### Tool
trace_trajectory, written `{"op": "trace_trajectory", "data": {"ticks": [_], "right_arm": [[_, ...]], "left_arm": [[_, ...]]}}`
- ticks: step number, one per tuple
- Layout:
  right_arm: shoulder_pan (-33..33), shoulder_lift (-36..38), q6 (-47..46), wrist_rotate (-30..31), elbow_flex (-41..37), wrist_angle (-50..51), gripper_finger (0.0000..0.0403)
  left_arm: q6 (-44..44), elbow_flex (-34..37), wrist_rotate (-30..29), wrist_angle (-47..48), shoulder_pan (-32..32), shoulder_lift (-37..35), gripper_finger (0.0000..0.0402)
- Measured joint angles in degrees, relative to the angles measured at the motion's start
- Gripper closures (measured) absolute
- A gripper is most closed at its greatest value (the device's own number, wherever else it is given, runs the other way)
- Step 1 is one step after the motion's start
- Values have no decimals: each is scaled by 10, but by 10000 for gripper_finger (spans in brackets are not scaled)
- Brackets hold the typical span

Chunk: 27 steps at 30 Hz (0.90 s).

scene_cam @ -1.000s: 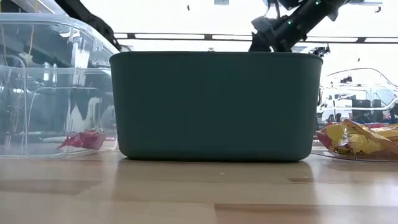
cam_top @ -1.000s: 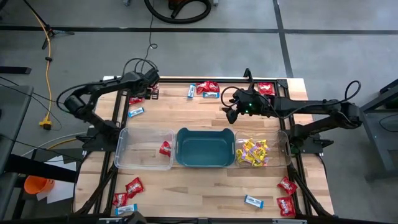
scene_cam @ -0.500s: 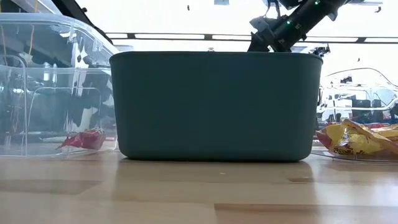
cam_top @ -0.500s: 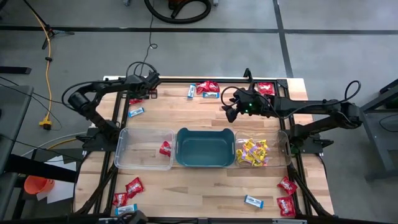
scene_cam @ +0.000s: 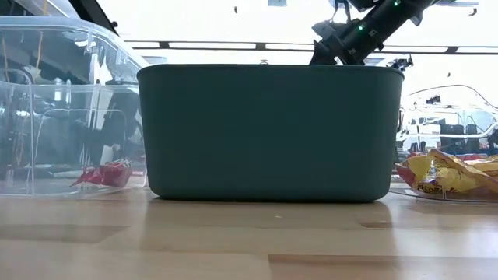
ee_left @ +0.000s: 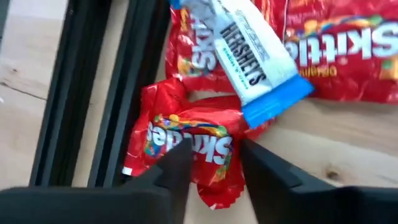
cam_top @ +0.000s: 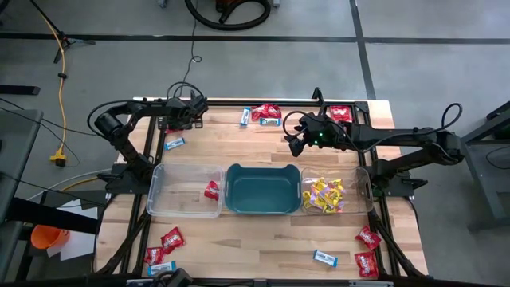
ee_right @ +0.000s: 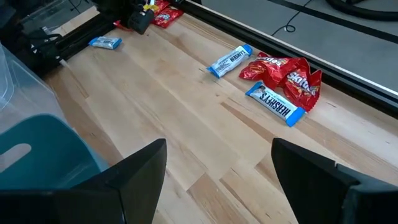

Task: Sort candy
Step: Put the red candy into the left transparent bin

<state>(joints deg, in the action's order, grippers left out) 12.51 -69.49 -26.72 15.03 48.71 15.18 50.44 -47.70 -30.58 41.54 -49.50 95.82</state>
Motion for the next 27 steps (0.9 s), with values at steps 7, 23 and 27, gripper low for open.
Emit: {"op": "trace_trajectory", "data": {"ticks": [7, 23, 27], "right_arm": [[0, 0, 14, 0, 0, 0, 117], [16, 0, 88, 58, 0, -26, 117], [36, 0, 107, 54, 0, -51, 117]], "left_arm": [[-80, 0, 42, 10, 0, -32, 389], [-161, 0, 354, -9, 167, -472, 401], [-92, -15, 421, -21, 281, -527, 401]]}}
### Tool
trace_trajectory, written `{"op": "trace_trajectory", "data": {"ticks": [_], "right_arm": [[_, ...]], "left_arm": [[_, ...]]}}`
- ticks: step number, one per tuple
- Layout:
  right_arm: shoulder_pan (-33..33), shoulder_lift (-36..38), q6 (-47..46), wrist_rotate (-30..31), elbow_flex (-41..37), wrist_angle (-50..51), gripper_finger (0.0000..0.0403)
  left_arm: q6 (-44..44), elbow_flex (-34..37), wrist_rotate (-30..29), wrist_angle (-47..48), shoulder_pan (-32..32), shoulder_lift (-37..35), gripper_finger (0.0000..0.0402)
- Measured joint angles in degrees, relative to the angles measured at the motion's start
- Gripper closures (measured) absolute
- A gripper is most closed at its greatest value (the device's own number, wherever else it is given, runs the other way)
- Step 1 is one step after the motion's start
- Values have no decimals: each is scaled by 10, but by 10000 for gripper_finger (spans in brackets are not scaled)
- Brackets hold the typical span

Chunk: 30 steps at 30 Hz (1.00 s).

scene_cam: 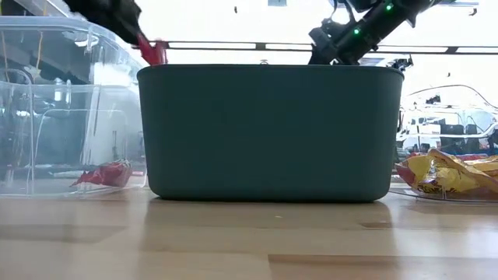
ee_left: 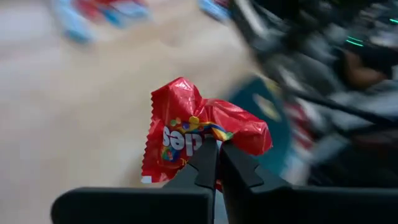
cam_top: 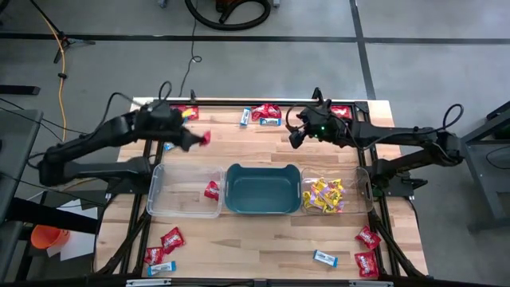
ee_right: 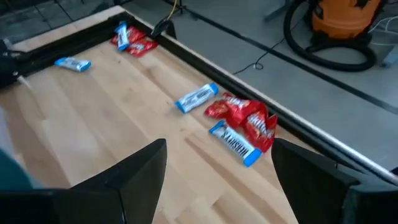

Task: Sort candy
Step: Put the red candy into the left transparent bin

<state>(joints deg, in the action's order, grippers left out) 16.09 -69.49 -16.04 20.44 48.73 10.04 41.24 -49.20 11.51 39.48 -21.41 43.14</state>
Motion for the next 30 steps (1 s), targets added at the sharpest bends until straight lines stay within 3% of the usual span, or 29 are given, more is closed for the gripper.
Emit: {"op": "trace_trajectory", "data": {"ticks": [9, 15, 19, 25, 30], "right_arm": [[35, 0, 11, -95, 0, -38, 117], [38, 0, -51, -198, 0, -107, 117], [37, 0, -153, -252, 0, -153, 117], [8, 0, -225, -252, 45, -152, 117], [-29, 0, -226, -214, 136, -39, 117]], "left_arm": [[169, -54, -2, 50, 254, 25, 401], [177, -24, -6, 74, 381, 85, 402], [135, 8, -42, 82, 429, 111, 401], [40, 43, -89, 123, 445, 119, 386], [-38, 54, -109, 129, 445, 115, 331]]}}
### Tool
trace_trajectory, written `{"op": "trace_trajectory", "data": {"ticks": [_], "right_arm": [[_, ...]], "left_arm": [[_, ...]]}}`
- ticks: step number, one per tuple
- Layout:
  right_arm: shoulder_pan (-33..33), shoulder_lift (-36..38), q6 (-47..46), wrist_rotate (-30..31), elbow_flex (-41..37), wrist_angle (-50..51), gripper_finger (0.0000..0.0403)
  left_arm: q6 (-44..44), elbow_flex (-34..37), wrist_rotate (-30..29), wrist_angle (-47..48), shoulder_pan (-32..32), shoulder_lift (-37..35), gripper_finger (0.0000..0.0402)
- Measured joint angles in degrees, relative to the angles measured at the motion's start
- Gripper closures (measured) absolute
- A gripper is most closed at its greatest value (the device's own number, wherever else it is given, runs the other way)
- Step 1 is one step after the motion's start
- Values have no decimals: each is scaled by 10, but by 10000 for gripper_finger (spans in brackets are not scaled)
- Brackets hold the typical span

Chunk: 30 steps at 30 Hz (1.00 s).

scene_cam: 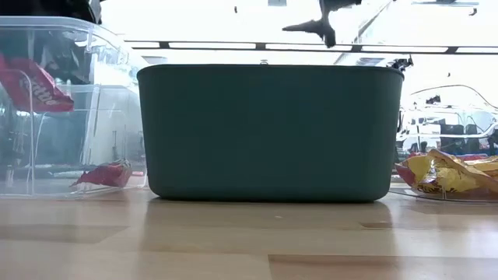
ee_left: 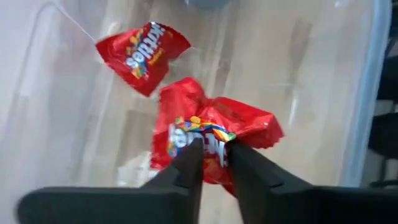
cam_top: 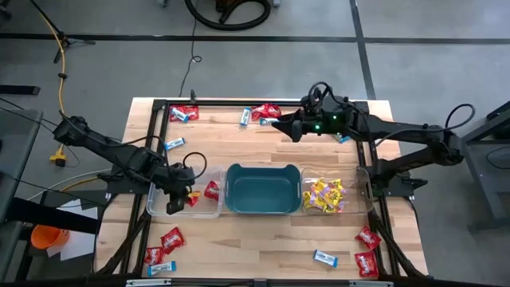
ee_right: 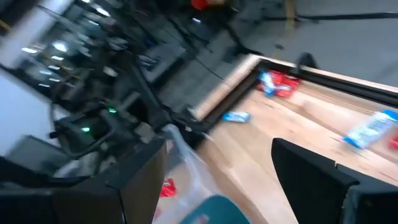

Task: Sort candy
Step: Put the red candy into the left transparent bin

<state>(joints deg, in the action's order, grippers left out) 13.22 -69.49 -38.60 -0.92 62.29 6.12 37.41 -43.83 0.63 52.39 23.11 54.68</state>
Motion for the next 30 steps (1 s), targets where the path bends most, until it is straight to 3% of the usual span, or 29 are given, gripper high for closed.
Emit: {"op": "trace_trajectory", "data": {"ticks": [9, 12, 16, 20, 26, 30], "right_arm": [[-54, 1, -18, 156, 140, 326, 117], [-56, 1, -83, 201, 136, 403, 117], [-22, 1, -171, 182, 73, 484, 117], [69, 1, -180, 145, -3, 493, 117], [298, -25, -94, 99, -63, 429, 117], [394, -85, -58, 118, -68, 416, 117]], "left_arm": [[-37, 0, 2, 7, 0, -11, 207], [-26, -6, 4, 7, 0, -21, 182], [-21, -36, -32, 4, -6, -35, 171], [-37, -85, -93, 4, -27, -46, 171], [-53, -162, -199, 3, -72, -44, 171], [-47, -195, -252, -4, -101, -36, 172]]}}
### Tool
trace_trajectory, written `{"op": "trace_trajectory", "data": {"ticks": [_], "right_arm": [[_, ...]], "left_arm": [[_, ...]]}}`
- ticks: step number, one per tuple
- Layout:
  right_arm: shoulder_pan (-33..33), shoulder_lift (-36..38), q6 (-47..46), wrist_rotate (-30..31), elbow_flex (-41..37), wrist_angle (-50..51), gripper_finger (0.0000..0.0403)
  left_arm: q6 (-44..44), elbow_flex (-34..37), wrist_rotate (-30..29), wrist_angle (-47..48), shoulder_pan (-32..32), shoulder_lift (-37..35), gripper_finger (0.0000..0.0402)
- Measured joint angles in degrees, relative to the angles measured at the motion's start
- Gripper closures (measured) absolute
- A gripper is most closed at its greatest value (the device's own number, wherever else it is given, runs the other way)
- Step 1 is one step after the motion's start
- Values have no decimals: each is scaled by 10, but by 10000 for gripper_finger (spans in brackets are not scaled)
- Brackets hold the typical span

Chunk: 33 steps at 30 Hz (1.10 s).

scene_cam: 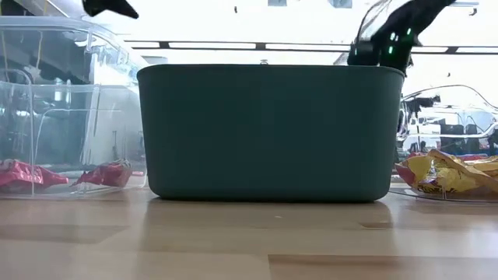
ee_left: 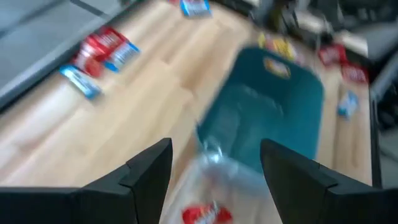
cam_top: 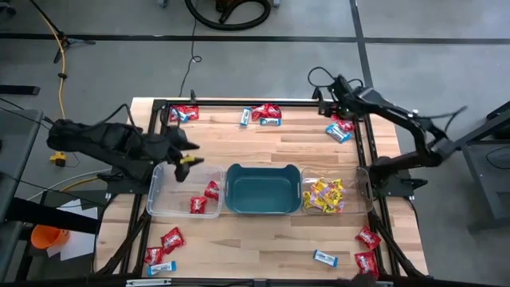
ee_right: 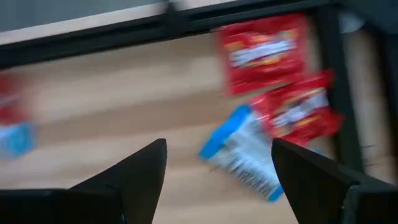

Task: Sort candy
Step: Put the red candy into the left transparent bin

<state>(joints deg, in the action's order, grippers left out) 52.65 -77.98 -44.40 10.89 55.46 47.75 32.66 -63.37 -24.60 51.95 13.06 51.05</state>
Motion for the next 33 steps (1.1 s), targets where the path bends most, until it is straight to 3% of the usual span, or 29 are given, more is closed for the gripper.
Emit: {"op": "trace_trajectory", "data": {"ticks": [5, 11, 19, 29, 33], "right_arm": [[44, -77, -99, 43, 0, -17, 117], [31, -131, -149, 93, -1, -13, 117], [29, -186, -284, 150, -1, 44, 117], [3, -240, -327, 173, -1, 28, 118], [-14, -267, -341, 174, 1, 31, 147]], "left_arm": [[16, -6, -17, -61, -20, 3, 172], [60, -6, 3, -69, -22, 2, 172], [84, -6, 19, -66, -13, 2, 172], [82, -6, 19, -55, -13, 2, 172], [82, -6, 19, -49, -13, 2, 172]]}}
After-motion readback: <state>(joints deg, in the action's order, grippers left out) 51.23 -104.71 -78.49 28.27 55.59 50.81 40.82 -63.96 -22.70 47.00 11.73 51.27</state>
